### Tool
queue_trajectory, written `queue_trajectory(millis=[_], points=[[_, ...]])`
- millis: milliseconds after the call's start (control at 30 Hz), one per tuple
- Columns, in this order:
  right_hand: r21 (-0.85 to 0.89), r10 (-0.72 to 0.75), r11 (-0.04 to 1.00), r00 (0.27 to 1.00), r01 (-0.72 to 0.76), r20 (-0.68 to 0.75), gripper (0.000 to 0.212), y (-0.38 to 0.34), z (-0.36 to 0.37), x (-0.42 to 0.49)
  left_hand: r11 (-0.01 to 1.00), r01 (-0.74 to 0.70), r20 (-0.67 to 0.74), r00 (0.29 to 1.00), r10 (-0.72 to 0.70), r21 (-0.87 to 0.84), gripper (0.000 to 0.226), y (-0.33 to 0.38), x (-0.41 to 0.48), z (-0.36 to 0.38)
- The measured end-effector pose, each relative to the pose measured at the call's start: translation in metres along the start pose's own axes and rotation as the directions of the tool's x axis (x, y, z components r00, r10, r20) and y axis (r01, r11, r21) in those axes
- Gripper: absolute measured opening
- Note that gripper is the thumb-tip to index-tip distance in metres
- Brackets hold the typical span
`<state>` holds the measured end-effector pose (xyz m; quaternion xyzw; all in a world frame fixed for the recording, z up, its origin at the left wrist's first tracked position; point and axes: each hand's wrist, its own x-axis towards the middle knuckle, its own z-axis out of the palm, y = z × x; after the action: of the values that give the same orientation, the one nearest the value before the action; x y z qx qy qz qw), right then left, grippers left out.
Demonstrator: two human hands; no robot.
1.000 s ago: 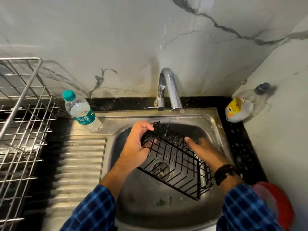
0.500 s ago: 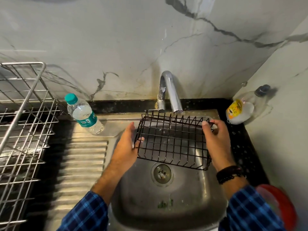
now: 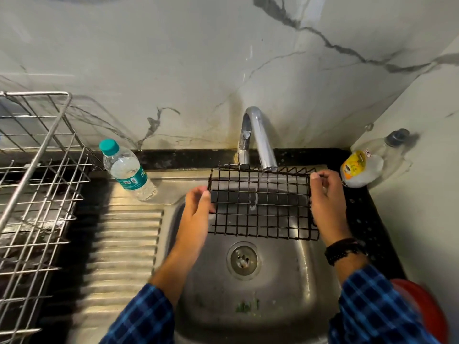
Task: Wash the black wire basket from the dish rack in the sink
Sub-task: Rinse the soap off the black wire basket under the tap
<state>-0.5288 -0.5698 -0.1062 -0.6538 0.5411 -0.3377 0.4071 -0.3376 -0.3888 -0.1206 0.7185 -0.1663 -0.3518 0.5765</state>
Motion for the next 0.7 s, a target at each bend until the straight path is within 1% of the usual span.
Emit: queue_trajectory(millis=[67, 100, 167, 233, 300, 367, 400, 433, 467, 500, 533, 600, 667, 700], points=[[-0.042, 0.039, 0.998, 0.999, -0.041, -0.036, 0.007, 0.001, 0.006, 0.0, 0.99, -0.002, -0.066, 0.998, 0.012, 0.144, 0.035, 0.007, 0.008, 0.014], [-0.062, 0.056, 0.996, 0.997, -0.059, -0.052, 0.006, 0.003, 0.007, 0.002, 0.986, 0.016, -0.087, 0.996, -0.001, 0.166, 0.041, 0.011, 0.014, 0.018], [-0.136, 0.057, 0.989, 0.996, -0.066, -0.067, 0.008, 0.006, 0.007, 0.005, 0.984, 0.084, -0.07, 0.995, -0.074, 0.155, 0.044, 0.016, 0.024, 0.021], [-0.213, 0.035, 0.976, 0.997, -0.049, -0.069, 0.015, 0.006, 0.009, 0.007, 0.99, 0.133, 0.014, 0.991, -0.134, 0.055, 0.044, 0.02, 0.028, 0.027], [-0.296, 0.058, 0.952, 0.996, -0.077, -0.074, 0.029, 0.003, 0.014, 0.006, 0.979, 0.196, 0.072, 0.979, -0.191, -0.055, 0.041, 0.026, 0.027, 0.032], [-0.433, 0.127, 0.888, 0.987, -0.156, -0.095, 0.051, -0.002, 0.02, 0.002, 0.961, 0.264, 0.094, 0.962, -0.256, -0.082, 0.04, 0.032, 0.024, 0.035], [-0.504, 0.135, 0.846, 0.985, -0.173, -0.111, 0.061, -0.005, 0.024, -0.003, 0.951, 0.297, 0.101, 0.952, -0.288, -0.082, 0.04, 0.031, 0.024, 0.036], [-0.568, 0.116, 0.808, 0.988, -0.156, -0.107, 0.067, -0.01, 0.03, -0.01, 0.939, 0.329, 0.106, 0.942, -0.318, -0.103, 0.04, 0.031, 0.024, 0.039], [-0.631, 0.077, 0.77, 0.995, -0.099, -0.062, 0.071, -0.018, 0.039, -0.021, 0.928, 0.347, 0.101, 0.937, -0.336, -0.135, 0.04, 0.032, 0.023, 0.044], [-0.68, 0.023, 0.733, 0.999, 0.0, 0.025, 0.072, -0.026, 0.05, -0.034, 0.916, 0.364, 0.096, 0.931, -0.352, -0.171, 0.04, 0.035, 0.021, 0.049], [-0.699, -0.045, 0.702, 0.989, 0.133, 0.144, 0.072, -0.034, 0.064, -0.049, 0.904, 0.381, 0.099, 0.924, -0.368, -0.194, 0.04, 0.037, 0.02, 0.054], [-0.626, -0.174, 0.679, 0.913, 0.383, 0.37, 0.067, -0.049, 0.087, -0.075, 0.877, 0.403, 0.127, 0.915, -0.382, -0.261, 0.038, 0.037, 0.017, 0.06], [-0.545, -0.258, 0.645, 0.824, 0.536, 0.504, 0.061, -0.056, 0.093, -0.084, 0.833, 0.427, 0.145, 0.904, -0.402, -0.351, 0.038, 0.041, 0.012, 0.058], [-0.531, -0.294, 0.598, 0.78, 0.601, 0.552, 0.059, -0.054, 0.088, -0.08, 0.798, 0.443, 0.148, 0.895, -0.421, -0.408, 0.041, 0.04, 0.012, 0.056]])
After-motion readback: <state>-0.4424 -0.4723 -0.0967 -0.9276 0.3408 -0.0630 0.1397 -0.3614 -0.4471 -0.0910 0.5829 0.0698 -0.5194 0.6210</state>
